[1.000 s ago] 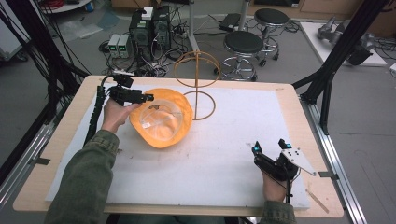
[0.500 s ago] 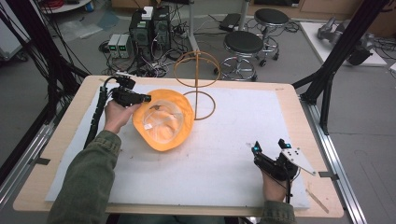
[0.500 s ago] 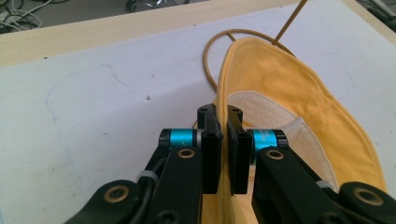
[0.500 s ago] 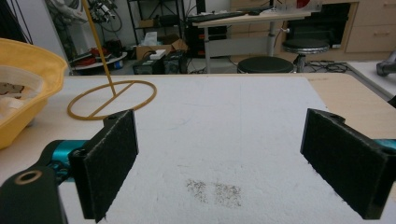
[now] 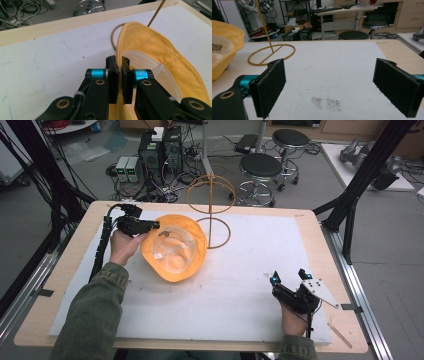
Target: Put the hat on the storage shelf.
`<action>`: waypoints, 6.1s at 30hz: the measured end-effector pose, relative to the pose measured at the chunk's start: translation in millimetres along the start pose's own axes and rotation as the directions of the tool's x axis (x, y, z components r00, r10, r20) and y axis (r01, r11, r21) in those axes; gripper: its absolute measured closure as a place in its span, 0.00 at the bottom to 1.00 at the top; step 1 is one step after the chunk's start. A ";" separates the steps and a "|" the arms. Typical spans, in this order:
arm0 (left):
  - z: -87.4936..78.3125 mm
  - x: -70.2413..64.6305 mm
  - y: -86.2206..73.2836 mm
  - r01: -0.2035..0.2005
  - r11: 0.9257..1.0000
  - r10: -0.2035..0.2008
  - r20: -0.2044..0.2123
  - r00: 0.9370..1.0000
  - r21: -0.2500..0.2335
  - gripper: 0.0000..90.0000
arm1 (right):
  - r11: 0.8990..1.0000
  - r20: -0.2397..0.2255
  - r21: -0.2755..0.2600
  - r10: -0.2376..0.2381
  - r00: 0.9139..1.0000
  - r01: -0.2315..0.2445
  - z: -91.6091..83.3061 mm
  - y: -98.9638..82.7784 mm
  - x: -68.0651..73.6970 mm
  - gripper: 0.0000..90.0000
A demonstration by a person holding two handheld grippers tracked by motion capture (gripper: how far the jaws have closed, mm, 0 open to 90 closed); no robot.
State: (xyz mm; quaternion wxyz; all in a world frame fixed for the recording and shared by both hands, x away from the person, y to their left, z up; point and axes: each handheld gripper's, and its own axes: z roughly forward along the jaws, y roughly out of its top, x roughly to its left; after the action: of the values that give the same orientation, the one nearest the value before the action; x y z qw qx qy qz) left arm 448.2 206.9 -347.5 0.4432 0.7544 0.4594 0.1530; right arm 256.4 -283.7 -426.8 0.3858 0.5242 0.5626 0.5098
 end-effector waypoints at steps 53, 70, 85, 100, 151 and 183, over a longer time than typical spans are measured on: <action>-75.3 -10.7 87.1 -0.223 0.745 -0.080 -0.415 0.906 -0.629 0.96 | 0.999 -0.011 -0.024 0.033 0.999 -0.033 -1.0 0.8 0.4 0.11; -56.8 -35.8 117.6 -0.275 0.717 0.003 -0.392 0.920 -0.641 0.96 | 0.999 -0.009 -0.027 0.041 0.999 -0.041 -2.0 1.1 -0.2 0.11; -30.3 -99.0 142.4 -0.333 0.683 0.140 -0.330 0.934 -0.650 0.96 | 0.998 -0.023 -0.027 0.055 0.998 -0.056 -2.1 1.2 -1.1 0.11; -5.9 -145.2 140.2 -0.341 0.673 0.246 -0.237 0.940 -0.656 0.96 | 0.998 -0.021 -0.028 0.060 0.998 -0.061 -1.0 0.9 -1.1 0.11; 93.8 -164.9 56.3 -0.391 0.836 0.445 0.059 0.894 -0.386 0.96 | 0.998 -0.020 -0.021 0.057 0.998 -0.057 -0.2 0.5 -1.3 0.11; 57.0 -172.7 65.6 -0.301 0.830 0.408 0.145 0.901 -0.470 0.43 | 0.998 -0.018 -0.022 0.058 0.998 -0.058 -1.5 0.6 -1.5 0.11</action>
State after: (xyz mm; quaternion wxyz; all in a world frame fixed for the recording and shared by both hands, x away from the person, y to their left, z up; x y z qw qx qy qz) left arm 429.4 21.5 -295.8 0.6162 0.7208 0.2075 0.2402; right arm 255.3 -285.4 -426.0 0.3716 0.5315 0.5448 0.5317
